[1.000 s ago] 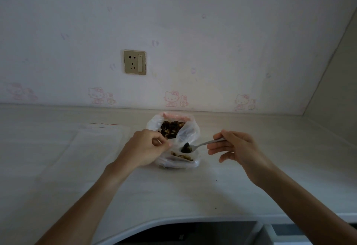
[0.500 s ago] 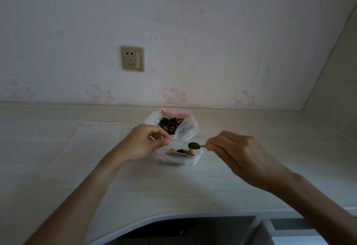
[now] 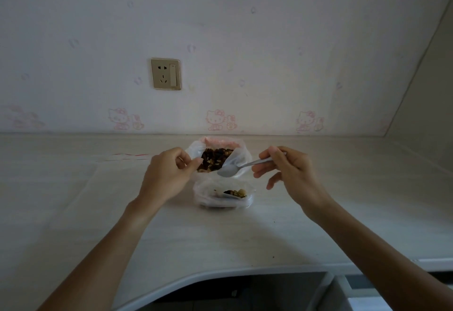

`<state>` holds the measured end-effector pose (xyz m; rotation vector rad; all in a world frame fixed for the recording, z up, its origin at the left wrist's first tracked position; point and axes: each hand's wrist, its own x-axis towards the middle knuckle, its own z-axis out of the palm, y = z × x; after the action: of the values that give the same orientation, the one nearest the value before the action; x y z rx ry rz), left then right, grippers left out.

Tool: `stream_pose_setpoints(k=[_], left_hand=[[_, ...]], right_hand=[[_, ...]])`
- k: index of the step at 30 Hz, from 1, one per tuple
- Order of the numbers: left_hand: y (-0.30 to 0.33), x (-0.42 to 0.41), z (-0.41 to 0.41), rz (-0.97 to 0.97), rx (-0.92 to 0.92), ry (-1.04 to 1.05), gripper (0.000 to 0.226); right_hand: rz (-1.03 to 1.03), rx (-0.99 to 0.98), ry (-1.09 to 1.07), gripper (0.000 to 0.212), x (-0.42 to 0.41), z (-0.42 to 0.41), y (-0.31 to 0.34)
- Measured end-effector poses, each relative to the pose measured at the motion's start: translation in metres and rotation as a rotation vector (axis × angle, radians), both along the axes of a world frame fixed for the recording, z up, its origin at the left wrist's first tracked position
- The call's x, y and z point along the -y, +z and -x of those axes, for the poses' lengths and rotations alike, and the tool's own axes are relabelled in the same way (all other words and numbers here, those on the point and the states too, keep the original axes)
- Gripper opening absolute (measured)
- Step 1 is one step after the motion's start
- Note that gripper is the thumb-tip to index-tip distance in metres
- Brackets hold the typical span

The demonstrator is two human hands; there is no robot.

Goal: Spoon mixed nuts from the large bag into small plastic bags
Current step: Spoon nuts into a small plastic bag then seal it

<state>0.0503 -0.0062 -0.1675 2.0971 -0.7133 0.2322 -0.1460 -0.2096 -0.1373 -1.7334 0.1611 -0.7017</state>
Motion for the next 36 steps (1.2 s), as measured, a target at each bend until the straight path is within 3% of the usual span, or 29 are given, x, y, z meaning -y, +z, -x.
stream_pose_setpoints(k=[3,7,10,17,26,36], left_hand=[[-0.007,0.006,-0.007,0.041,0.034,0.161,0.042],[-0.015,0.024,-0.016,-0.08,-0.121,0.142,0.07],[-0.021,0.032,-0.018,-0.118,-0.08,0.164,0.044],[-0.024,0.028,-0.017,0.008,0.005,0.152,0.028],[-0.019,0.031,-0.013,0.177,-0.011,0.058,0.031],[-0.015,0.03,-0.009,0.227,-0.024,-0.014,0.033]], right_hand=[[-0.061,-0.046,-0.01,0.036,-0.003,-0.019,0.0],[-0.077,-0.081,-0.073,0.037,-0.009,-0.044,-0.002],[-0.089,-0.12,-0.078,0.039,-0.013,-0.06,-0.003],[-0.107,-0.223,-0.062,0.041,-0.02,-0.078,-0.011],[-0.252,-0.25,-0.115,0.044,-0.02,-0.082,-0.012],[-0.32,-0.27,-0.138,0.035,-0.02,-0.088,-0.011]])
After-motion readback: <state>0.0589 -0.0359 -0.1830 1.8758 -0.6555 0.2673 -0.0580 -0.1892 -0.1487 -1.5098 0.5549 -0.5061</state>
